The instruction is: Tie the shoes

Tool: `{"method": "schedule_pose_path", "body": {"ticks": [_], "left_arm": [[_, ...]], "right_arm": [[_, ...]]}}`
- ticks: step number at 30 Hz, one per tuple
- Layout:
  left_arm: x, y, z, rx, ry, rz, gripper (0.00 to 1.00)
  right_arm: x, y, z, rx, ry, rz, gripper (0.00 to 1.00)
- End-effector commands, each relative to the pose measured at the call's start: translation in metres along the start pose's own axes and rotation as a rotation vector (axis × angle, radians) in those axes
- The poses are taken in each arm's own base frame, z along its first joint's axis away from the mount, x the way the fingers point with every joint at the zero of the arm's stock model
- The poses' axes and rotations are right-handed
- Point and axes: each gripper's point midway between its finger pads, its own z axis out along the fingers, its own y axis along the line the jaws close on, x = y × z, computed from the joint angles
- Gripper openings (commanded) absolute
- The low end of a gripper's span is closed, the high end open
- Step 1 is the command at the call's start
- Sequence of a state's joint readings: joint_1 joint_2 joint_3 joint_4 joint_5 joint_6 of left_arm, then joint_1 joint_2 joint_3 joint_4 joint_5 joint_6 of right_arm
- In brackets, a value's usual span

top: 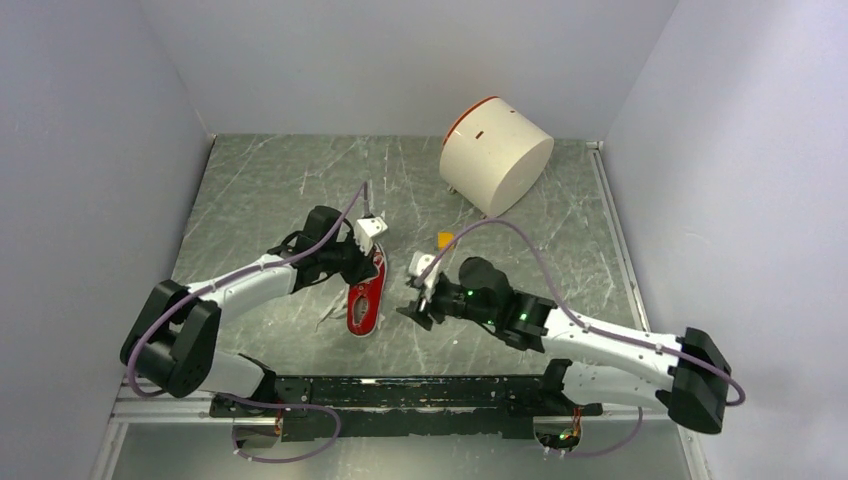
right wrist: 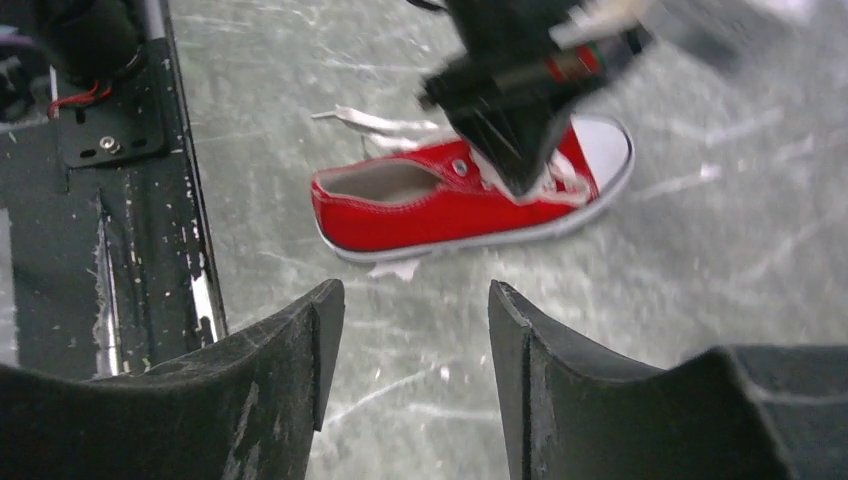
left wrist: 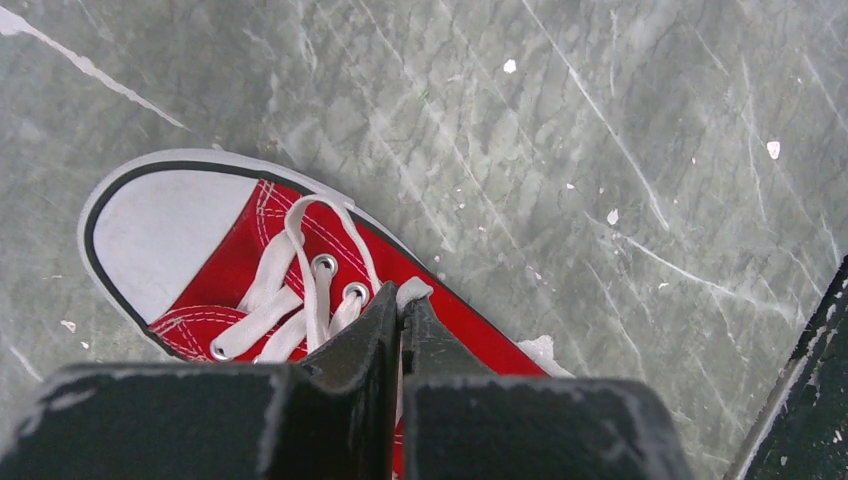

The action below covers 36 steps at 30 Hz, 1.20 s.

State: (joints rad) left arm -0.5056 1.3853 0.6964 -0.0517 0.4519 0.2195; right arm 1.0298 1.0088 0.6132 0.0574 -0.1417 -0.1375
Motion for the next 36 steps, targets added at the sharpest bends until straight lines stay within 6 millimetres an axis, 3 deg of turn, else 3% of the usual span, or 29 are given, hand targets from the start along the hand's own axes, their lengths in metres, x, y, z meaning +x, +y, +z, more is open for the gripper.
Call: {"method": "schedule_pose_path", "body": {"ticks": [1, 5, 13, 16, 27, 36], "left_arm": [[-0.004, -0.001, 0.003, 0.051, 0.015, -0.033, 0.05], [-0.002, -0.002, 0.006, 0.073, 0.037, -0.047, 0.05], [0.003, 0.004, 0.007, 0.066, 0.064, -0.060, 0.05], [0.000, 0.005, 0.008, 0.067, 0.061, -0.067, 0.05], [-0.001, 0.004, 0.010, 0.069, 0.049, -0.086, 0.05], [-0.002, 0.005, 0.010, 0.066, 0.041, -0.088, 0.05]], "right_arm": [[-0.033, 0.031, 0.031, -0.088, -0.113, -0.351, 0.58], [-0.033, 0.067, 0.071, -0.155, -0.091, -0.565, 0.57], [-0.036, 0.095, 0.142, -0.195, -0.066, -0.839, 0.54], [-0.022, 0.103, 0.156, -0.211, -0.032, -0.909, 0.54], [0.031, 0.074, 0.183, -0.108, 0.213, -1.023, 0.59], [0.050, 0.056, 0.202, -0.021, 0.358, -1.062, 0.63]]}}
